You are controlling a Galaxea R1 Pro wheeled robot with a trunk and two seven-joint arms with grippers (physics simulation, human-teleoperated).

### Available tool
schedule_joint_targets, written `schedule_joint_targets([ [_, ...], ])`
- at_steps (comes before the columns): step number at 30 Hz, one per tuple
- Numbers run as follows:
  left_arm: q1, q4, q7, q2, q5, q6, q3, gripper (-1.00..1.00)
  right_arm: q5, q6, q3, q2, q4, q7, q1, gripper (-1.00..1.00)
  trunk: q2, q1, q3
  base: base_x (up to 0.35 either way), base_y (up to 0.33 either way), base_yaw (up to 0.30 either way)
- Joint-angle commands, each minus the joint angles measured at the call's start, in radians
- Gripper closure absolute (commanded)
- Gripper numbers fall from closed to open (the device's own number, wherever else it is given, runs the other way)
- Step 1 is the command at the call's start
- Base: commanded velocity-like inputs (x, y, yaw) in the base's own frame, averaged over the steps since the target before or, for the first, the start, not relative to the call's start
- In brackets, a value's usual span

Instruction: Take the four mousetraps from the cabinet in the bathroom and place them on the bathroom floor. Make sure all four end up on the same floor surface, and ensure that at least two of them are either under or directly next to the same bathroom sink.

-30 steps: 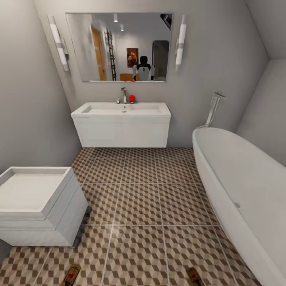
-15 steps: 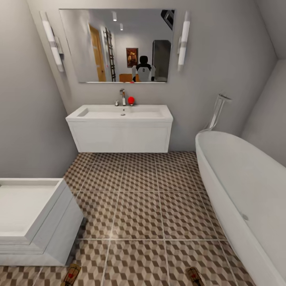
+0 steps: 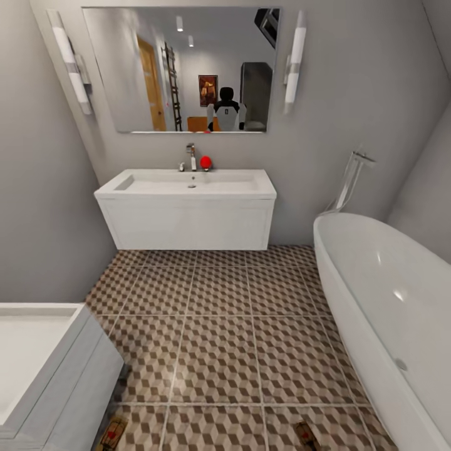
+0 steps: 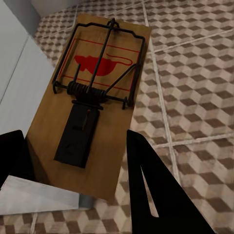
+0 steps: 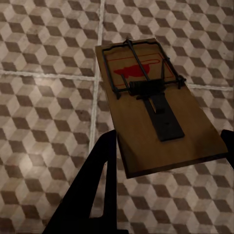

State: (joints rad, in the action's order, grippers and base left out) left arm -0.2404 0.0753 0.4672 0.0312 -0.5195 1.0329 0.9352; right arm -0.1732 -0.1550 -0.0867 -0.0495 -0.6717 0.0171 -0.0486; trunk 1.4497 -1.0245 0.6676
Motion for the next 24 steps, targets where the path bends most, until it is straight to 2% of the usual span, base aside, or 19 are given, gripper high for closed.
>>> schedule_joint_targets([
  [1,0.0,0.001,0.011,0.0,0.0,0.001,0.008,1.0,-0.008,-0.003,-0.004,-0.001,0.0,0.0,-0.001,1.0,0.0,-0.001,0.001,0.322,0.0,0.0],
  [24,0.0,0.001,0.011,0.0,0.0,0.001,0.008,1.0,-0.009,-0.003,-0.004,-0.001,0.0,0.0,-0.001,1.0,0.0,-0.001,0.001,0.322,-0.065,0.0],
])
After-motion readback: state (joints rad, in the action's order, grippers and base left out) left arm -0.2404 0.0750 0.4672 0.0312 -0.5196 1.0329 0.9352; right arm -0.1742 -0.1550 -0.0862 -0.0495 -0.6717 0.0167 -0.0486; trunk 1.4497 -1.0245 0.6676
